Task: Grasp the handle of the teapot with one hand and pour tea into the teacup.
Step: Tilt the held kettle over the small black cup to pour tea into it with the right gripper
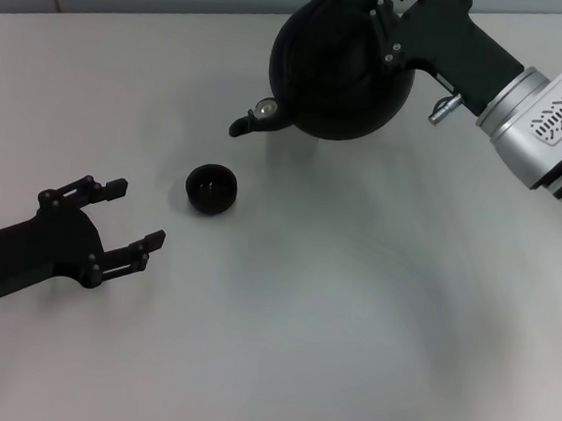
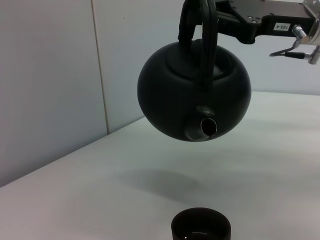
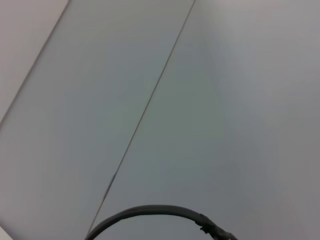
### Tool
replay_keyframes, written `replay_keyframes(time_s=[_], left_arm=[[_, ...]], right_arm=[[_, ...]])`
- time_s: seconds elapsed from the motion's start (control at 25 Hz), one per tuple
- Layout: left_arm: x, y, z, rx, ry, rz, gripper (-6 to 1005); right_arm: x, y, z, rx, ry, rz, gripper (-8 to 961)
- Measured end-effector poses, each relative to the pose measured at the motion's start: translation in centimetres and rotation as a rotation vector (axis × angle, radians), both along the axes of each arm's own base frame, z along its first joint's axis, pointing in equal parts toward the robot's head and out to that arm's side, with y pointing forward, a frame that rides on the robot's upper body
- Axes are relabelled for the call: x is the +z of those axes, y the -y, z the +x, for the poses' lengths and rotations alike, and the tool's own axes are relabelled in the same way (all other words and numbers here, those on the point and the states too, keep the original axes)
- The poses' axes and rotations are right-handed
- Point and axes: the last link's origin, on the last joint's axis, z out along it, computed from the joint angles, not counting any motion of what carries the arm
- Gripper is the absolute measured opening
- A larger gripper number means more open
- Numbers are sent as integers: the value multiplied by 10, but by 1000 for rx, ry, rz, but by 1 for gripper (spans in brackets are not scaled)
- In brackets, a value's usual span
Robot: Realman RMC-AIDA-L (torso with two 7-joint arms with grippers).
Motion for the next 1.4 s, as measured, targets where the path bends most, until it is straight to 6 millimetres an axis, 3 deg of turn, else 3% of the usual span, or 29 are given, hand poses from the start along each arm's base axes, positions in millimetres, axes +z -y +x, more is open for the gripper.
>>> replay_keyframes(time_s=[1.4], left_arm=[[1,-1,-1,4,-2,5,802]], right_arm=[[3,-1,-1,53,76,-17,94]])
